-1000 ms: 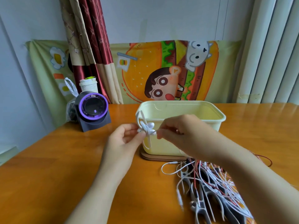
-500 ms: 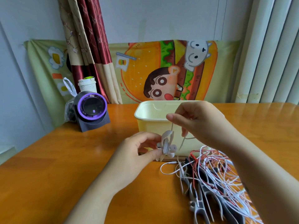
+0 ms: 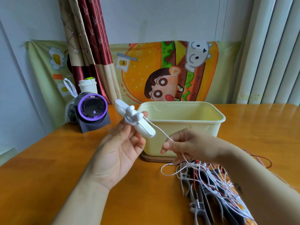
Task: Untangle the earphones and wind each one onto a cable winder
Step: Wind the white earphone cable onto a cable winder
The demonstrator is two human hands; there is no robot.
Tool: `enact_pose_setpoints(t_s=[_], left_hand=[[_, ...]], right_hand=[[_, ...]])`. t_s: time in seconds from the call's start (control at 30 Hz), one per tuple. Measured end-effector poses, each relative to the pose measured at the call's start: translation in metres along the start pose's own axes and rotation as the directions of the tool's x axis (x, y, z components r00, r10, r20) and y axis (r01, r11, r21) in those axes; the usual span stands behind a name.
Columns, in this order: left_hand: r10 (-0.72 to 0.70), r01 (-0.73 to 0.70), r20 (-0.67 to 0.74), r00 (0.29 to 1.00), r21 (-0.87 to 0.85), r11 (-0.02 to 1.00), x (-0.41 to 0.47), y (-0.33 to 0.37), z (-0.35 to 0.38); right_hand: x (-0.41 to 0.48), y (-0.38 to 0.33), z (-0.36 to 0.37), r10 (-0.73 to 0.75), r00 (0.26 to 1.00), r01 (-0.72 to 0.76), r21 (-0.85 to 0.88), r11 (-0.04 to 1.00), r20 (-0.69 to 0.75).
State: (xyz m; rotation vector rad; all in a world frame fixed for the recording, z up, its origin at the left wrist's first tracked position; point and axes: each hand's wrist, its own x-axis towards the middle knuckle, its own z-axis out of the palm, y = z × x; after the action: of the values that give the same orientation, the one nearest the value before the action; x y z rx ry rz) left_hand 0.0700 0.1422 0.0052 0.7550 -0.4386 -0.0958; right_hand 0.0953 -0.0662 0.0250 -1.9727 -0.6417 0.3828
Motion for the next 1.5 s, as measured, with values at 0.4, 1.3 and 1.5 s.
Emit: enact_pose_setpoints(t_s=[0.4, 1.3, 1.5], left_hand=[[0.131, -0.267, -0.61, 0.781, -0.136, 0.954, 0.01, 0.014, -0.023], [0.382, -0.227, -0.337, 0.86, 0.417, 0.88, 0.004, -0.005, 0.004], [0.415, -0.255, -0.185, 0.891, 0.552, 0.794, 0.003, -0.013, 0.007]], right_hand=[[-0.001, 0.008, -0.01, 0.143, 0.988, -0.145, -0.054, 0.988, -0.05], [-0.002, -0.026, 0.009, -0.118, 0.923, -0.153, -0.631, 0.76, -0.366], [0.0, -0.041, 0.039, -0.255, 0.858, 0.108, -0.328, 0.938, -0.446]])
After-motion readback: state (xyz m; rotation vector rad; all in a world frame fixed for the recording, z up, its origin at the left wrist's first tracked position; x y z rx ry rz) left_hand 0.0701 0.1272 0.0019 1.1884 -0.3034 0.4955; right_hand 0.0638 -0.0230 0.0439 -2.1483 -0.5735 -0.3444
